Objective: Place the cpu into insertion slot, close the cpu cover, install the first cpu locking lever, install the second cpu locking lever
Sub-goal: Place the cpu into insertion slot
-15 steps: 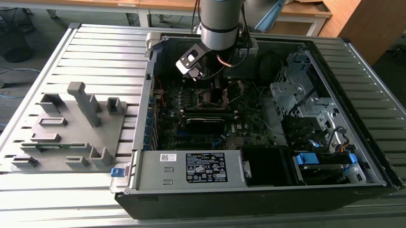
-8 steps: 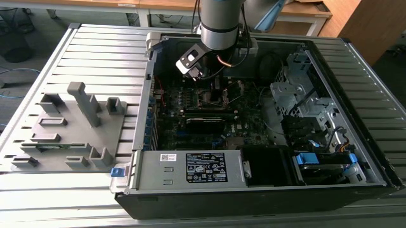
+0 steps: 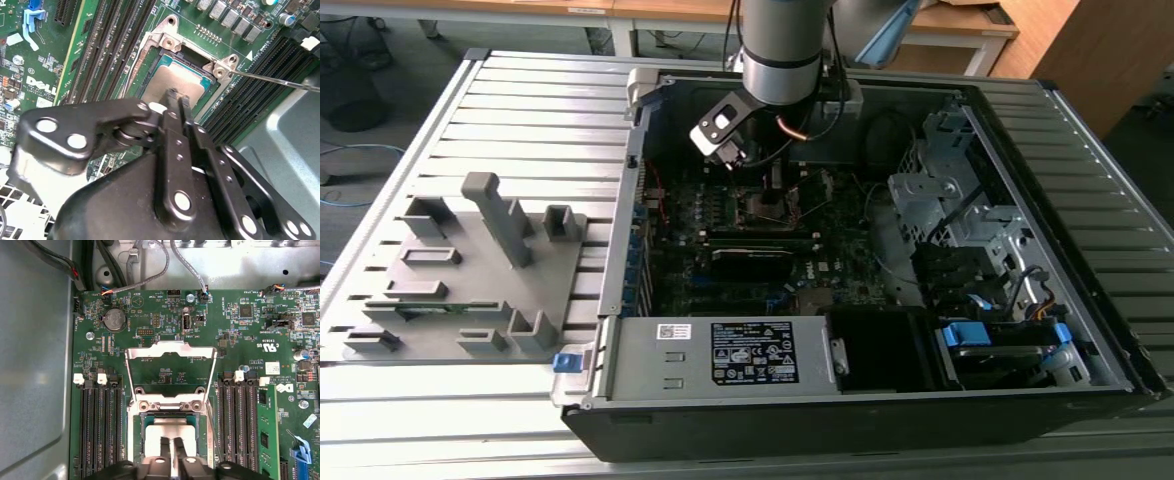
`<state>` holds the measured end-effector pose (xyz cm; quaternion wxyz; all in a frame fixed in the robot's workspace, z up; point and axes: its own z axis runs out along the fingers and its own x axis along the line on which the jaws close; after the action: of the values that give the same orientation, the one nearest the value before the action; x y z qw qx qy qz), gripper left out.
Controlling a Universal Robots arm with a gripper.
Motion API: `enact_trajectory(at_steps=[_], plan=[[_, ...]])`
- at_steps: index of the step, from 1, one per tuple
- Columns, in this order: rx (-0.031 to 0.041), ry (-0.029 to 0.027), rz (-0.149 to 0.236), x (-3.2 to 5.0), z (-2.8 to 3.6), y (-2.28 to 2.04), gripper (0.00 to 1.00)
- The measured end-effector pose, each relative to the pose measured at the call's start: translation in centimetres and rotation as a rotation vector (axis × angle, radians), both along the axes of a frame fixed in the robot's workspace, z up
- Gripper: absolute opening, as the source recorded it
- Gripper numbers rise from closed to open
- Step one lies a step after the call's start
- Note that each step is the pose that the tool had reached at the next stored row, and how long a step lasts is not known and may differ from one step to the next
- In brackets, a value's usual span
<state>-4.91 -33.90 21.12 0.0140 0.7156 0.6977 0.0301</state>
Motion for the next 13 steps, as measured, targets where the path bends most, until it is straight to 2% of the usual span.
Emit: enact_trajectory(at_steps=[1, 3, 13], plan=[[0.0000, 0.0000, 0.000, 0.00, 0.00, 0.00, 0.12], [0.0000, 0.0000, 0.000, 0.00, 0.01, 0.00, 0.11], [-0.0001, 0.0001, 0.000, -0.11, 0.03, 0.00, 0.11]])
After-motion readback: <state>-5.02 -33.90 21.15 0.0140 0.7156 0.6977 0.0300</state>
